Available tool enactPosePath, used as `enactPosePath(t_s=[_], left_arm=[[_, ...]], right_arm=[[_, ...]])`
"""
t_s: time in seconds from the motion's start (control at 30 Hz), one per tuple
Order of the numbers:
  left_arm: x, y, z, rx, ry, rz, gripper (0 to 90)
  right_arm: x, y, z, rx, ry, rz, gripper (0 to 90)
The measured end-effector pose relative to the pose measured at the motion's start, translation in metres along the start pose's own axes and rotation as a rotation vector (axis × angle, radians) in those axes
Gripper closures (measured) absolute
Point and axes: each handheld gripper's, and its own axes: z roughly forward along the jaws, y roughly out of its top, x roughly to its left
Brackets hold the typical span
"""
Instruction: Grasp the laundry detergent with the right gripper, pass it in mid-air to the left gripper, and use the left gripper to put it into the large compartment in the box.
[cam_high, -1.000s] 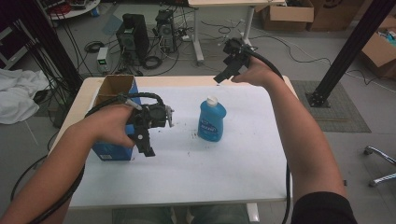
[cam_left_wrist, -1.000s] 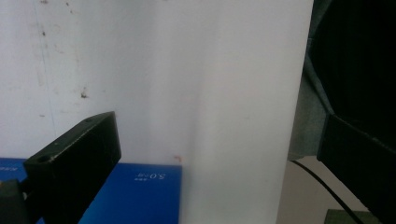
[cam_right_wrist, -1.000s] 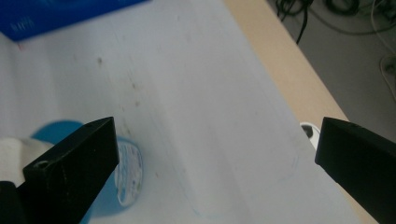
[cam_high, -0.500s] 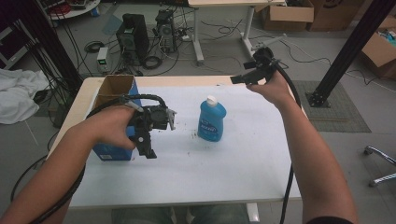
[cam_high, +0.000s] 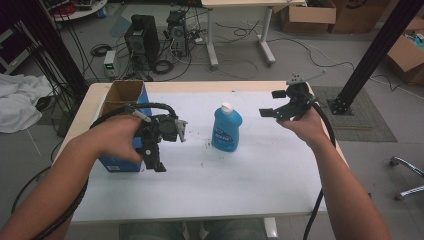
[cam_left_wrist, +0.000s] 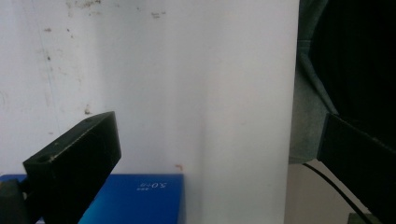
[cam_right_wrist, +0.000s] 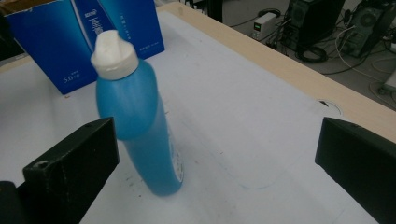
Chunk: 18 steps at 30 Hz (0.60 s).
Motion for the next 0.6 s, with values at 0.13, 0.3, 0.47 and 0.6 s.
enactPosePath(t_s=[0.13, 0.3, 0.47, 0.6], left_arm=[[-0.001, -0.001, -0.001, -0.003, 0.004, -0.001, 0.1], [-0.002, -0.002, -0.002, 0.000, 0.007, -0.004, 0.1], [-0.004, -0.002, -0.004, -0.002, 0.009, -0.007, 0.1], [-0.004, -0.003, -0.003, -0.002, 0.014, -0.008, 0.1]], right_arm=[[0.011, -0.013, -0.002, -0.026, 0.033, -0.012, 0.0], [0.023, -0.027, 0.009, -0.009, 0.068, -0.040, 0.0], [0.032, -0.032, 0.025, 0.024, 0.094, -0.074, 0.0], [0.037, -0.036, 0.037, 0.042, 0.116, -0.084, 0.0]])
